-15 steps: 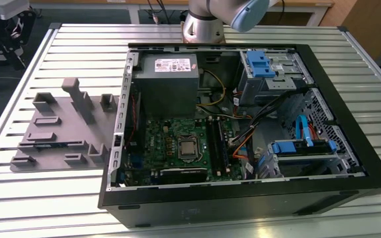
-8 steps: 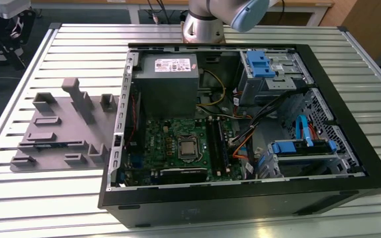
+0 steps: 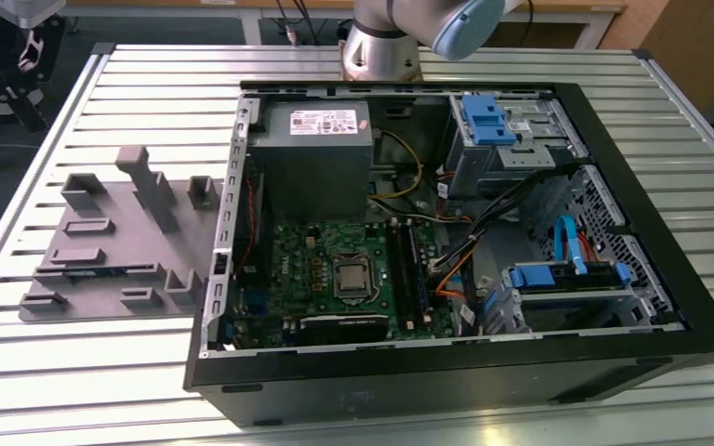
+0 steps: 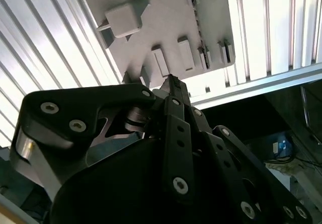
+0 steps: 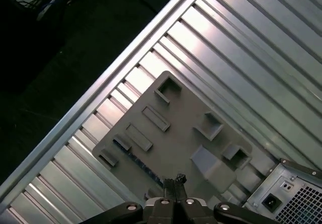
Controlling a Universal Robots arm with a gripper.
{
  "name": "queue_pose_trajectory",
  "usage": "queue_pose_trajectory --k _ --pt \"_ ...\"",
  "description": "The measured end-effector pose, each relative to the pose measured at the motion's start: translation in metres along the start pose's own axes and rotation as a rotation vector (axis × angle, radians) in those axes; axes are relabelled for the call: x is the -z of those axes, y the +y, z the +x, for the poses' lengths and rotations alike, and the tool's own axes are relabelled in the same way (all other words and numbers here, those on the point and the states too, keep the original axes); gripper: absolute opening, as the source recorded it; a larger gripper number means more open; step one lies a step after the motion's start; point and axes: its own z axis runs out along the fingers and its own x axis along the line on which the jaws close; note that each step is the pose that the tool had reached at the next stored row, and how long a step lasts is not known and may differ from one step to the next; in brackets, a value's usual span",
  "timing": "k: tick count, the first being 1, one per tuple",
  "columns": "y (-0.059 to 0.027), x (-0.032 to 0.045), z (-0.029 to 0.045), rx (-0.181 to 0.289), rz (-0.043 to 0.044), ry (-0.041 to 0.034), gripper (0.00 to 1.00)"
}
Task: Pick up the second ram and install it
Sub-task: 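Pick up the second ram and move it above second insertion slot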
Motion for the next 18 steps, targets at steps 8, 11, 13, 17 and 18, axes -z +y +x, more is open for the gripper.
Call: queue_pose_trajectory --k 8,11,13,17,18 --pt "0.0000 0.0000 0.0000 0.004 0.0001 0.0002 0.11" --pt "0.0000 0.0000 0.0000 0.008 0.0001 0.0004 0.11" --pt "0.0000 0.0000 0.0000 0.012 0.0001 0.0006 0.11" --pt "0.0000 0.0000 0.0000 0.021 0.0002 0.0010 0.11" --pt "0.0000 0.0000 0.0000 0.025 0.0002 0.0011 0.11"
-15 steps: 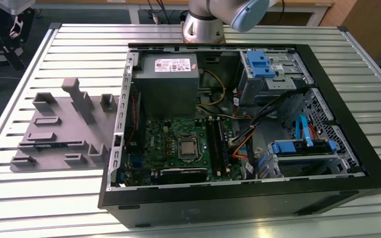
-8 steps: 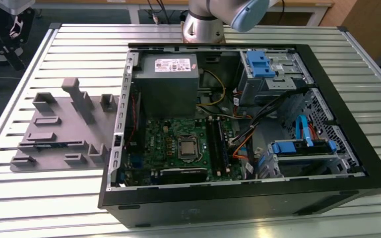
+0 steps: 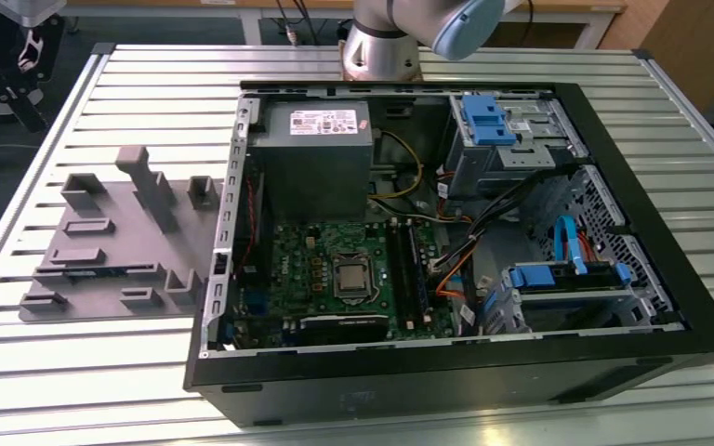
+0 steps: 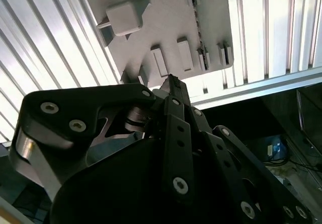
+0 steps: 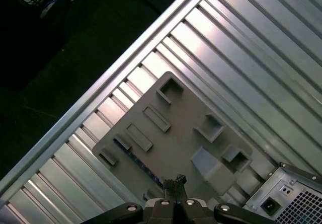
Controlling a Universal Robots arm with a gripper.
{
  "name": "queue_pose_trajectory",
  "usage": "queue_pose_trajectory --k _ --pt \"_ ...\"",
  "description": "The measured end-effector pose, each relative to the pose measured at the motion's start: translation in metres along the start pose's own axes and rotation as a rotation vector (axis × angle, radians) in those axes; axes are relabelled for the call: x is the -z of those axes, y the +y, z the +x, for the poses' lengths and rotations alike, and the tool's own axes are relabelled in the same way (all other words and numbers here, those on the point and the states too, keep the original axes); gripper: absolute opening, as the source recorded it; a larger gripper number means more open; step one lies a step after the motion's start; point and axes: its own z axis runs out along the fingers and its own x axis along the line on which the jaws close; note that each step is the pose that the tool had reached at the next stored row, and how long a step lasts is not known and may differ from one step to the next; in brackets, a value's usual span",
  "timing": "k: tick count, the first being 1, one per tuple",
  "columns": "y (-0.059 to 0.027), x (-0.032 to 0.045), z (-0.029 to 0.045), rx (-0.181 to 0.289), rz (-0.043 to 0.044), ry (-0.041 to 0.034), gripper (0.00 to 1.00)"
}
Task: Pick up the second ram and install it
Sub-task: 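Pick up the second ram and move it above second insertion slot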
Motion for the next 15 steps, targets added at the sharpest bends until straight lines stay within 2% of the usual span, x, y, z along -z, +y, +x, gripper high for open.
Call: queue_pose_trajectory --k 15 --pt "0.0000 0.0000 0.0000 0.067 0.0007 0.0028 0.11"
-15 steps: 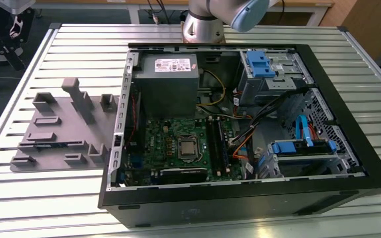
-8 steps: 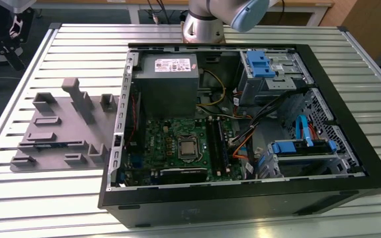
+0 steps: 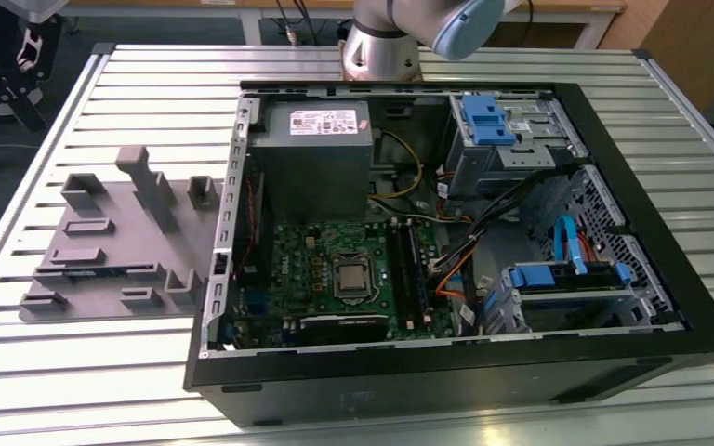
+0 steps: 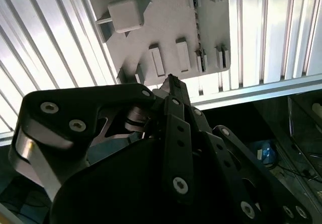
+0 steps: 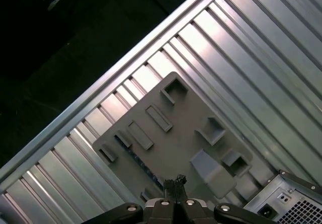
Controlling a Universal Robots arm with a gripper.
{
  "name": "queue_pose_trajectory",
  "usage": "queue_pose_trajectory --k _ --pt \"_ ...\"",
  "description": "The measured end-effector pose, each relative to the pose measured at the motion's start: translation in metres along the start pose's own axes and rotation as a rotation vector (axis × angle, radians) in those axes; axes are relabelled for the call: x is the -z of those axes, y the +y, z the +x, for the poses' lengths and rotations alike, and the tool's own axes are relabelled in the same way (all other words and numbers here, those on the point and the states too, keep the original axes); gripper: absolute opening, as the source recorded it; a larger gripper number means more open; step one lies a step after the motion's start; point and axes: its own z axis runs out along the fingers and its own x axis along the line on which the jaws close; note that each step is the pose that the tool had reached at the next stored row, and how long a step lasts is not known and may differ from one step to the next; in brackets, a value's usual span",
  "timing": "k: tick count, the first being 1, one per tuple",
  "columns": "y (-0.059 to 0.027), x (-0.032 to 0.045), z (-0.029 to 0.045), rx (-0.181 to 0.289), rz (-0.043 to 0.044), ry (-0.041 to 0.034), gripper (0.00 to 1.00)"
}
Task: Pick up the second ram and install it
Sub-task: 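Pick up the second ram and move it above second insertion slot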
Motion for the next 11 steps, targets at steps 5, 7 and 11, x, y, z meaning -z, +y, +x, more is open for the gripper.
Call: queue_pose_trajectory --k 5,7,11 --pt "0.0000 0.0000 0.0000 0.021 0.0002 0.0009 0.11" --pt "0.0000 0.0000 0.0000 0.030 0.0003 0.0013 0.11" --pt "0.0000 0.0000 0.0000 0.047 0.0004 0.0020 0.11"
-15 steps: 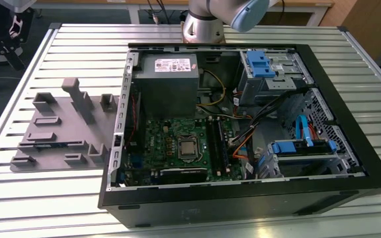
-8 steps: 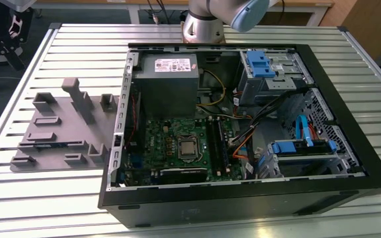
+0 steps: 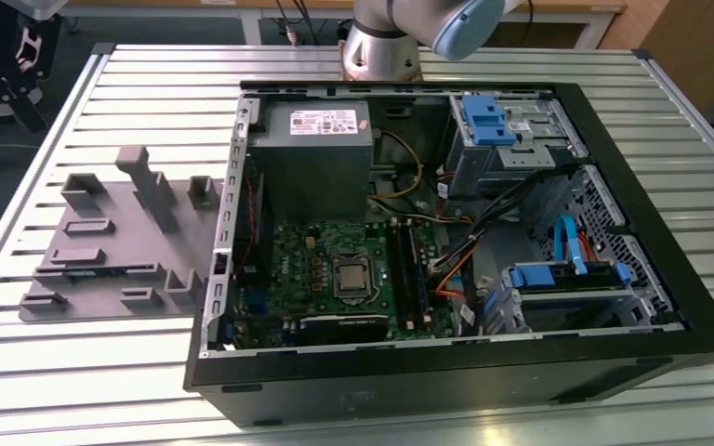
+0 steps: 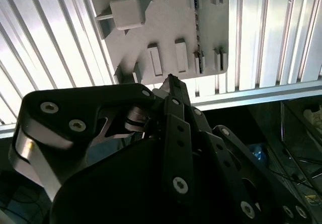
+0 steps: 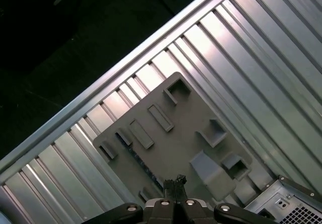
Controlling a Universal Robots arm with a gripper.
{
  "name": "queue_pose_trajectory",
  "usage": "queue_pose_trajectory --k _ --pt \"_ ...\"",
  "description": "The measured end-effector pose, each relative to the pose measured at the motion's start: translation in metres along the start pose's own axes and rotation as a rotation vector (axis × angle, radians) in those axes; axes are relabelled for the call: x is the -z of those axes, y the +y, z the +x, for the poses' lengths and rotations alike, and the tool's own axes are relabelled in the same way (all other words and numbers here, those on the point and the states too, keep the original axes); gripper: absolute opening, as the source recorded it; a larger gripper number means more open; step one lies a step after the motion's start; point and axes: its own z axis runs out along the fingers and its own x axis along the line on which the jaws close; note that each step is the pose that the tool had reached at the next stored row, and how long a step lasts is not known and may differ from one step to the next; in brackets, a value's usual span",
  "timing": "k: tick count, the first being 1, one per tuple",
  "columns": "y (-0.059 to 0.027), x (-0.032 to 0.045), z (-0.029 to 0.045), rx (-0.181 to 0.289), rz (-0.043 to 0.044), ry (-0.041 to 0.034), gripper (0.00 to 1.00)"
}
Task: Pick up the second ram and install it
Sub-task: 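Pick up the second ram and move it above second insertion slot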
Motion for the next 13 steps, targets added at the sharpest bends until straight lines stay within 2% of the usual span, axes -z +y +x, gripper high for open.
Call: queue_pose_trajectory --k 13 --pt "0.0000 0.0000 0.0000 0.054 0.0005 0.0023 0.11"
